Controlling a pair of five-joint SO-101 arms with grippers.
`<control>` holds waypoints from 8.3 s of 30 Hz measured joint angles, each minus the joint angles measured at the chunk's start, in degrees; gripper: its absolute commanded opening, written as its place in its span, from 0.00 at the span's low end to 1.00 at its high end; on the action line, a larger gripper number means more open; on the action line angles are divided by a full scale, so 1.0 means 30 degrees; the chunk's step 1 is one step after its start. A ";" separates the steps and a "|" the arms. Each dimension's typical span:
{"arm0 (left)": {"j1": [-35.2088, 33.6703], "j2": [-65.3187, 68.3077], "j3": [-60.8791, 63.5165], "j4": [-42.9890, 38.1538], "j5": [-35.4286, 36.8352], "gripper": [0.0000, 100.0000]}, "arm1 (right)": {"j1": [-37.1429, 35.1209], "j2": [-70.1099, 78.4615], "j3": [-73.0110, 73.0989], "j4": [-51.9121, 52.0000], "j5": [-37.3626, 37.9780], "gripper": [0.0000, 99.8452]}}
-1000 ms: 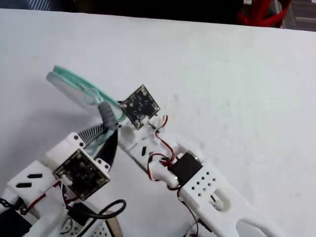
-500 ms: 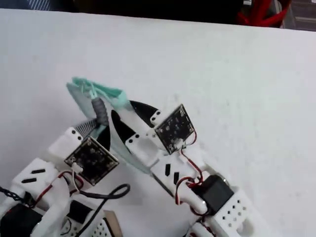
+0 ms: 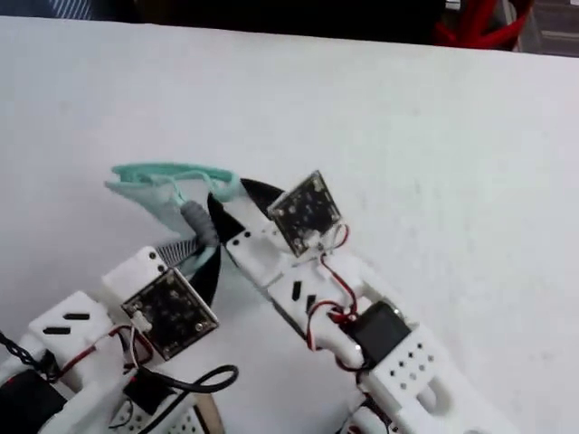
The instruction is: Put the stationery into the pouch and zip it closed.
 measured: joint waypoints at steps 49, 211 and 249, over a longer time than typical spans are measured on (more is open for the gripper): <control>-0.4689 0.0000 -0.7033 0.3048 -0.3106 0.29 | 0.0352 0.4015 0.0059 -0.1670 0.0000 0.02; 0.2579 -0.3780 0.0469 0.0088 -0.2432 0.02 | -0.0762 -0.8381 -0.7766 2.1890 1.0667 0.15; -0.0176 -0.7912 0.0996 0.0908 -0.1231 0.24 | -0.1407 -0.8586 -0.3956 2.0044 1.9136 0.02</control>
